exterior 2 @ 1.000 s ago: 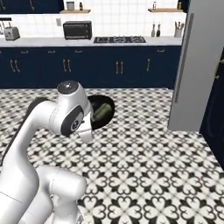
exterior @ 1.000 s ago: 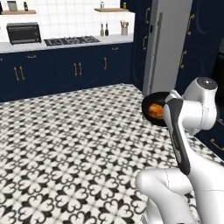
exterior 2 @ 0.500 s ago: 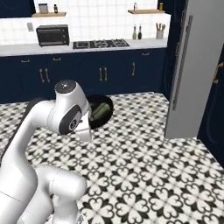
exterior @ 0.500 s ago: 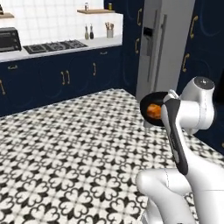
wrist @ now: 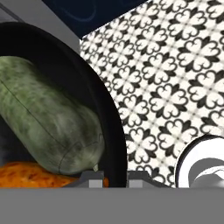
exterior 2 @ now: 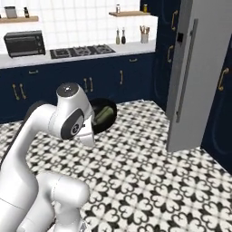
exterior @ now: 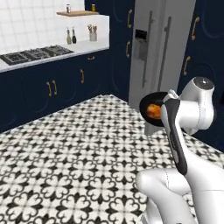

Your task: Pick the chicken drumstick and cucumber from their plates and place them in the bowl. Then put the bowl in the fridge.

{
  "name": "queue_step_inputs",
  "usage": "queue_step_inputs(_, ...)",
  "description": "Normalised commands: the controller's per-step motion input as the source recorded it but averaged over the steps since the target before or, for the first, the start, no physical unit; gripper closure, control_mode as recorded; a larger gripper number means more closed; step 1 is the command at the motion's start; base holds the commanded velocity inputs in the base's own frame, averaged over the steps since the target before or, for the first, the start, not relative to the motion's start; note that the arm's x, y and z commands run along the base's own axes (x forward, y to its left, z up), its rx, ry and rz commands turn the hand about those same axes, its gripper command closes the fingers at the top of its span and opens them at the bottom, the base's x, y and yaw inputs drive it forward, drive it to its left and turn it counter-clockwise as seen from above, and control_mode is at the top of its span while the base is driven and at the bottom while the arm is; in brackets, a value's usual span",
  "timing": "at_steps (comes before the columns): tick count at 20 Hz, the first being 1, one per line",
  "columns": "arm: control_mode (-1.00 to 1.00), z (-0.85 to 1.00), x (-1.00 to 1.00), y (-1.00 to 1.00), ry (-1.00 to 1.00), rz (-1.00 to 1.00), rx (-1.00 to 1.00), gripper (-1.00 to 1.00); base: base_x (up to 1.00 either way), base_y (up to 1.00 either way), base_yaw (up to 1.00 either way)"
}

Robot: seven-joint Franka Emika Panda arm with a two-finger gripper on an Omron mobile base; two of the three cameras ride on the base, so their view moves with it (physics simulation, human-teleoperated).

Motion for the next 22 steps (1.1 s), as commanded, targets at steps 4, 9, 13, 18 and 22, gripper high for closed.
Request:
queue_step_inputs(4,1.00,0.00,0.00,0.00,0.00,0.00,0.00,1.00,1.00,1.00,-0.35)
queue_step_inputs(9,1.00,0.00,0.00,0.00,0.00,0.00,0.00,1.00,0.94,1.00,-0.44)
queue_step_inputs(13,1.00,0.00,0.00,0.00,0.00,0.00,0.00,1.00,0.92,1.00,-0.48)
queue_step_inputs(18,1.00,0.00,0.00,0.00,0.00,0.00,0.00,1.00,0.88,1.00,-0.47)
queue_step_inputs(22,1.00,0.00,0.00,0.00,0.00,0.00,0.00,1.00,0.83,1.00,-0.46)
